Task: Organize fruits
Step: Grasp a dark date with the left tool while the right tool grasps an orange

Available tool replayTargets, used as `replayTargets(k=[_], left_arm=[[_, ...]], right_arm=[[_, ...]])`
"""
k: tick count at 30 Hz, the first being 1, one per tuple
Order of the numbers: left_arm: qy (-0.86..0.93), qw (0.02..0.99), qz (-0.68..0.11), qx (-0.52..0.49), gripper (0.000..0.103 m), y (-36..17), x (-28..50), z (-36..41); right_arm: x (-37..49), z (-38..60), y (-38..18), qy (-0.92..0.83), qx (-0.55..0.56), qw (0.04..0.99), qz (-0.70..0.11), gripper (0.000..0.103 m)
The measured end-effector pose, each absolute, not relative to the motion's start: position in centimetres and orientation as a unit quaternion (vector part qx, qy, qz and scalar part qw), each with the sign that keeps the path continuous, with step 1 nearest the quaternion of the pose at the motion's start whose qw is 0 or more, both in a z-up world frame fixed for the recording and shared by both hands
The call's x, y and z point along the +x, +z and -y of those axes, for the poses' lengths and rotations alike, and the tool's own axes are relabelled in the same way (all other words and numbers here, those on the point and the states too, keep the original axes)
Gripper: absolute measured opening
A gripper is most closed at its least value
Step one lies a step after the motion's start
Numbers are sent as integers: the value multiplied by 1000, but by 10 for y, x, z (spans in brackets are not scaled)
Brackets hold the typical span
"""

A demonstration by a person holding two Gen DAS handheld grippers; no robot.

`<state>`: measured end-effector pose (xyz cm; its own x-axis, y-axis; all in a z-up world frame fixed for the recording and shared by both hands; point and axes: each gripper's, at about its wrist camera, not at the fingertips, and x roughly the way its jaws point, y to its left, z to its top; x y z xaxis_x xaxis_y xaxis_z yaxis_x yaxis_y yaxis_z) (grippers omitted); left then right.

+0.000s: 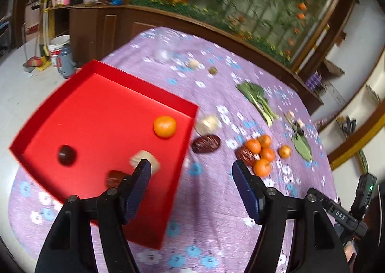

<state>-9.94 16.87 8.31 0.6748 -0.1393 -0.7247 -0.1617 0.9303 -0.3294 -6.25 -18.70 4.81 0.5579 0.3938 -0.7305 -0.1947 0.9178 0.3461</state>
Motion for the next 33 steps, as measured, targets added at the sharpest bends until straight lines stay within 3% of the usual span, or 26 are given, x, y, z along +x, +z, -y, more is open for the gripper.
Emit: replayTargets(k=[15,28,33], left_arm=[[-54,884,-442,-139,69,53,-54,-111],[-98,876,-462,-101,35,22,7,-64],[-104,876,-461,-100,33,16,14,-61]], right_arm=[[-2,167,41,184,100,882,-423,65],[51,144,21,180,55,882,-432,64],[55,148,12,179,57,879,-437,59]])
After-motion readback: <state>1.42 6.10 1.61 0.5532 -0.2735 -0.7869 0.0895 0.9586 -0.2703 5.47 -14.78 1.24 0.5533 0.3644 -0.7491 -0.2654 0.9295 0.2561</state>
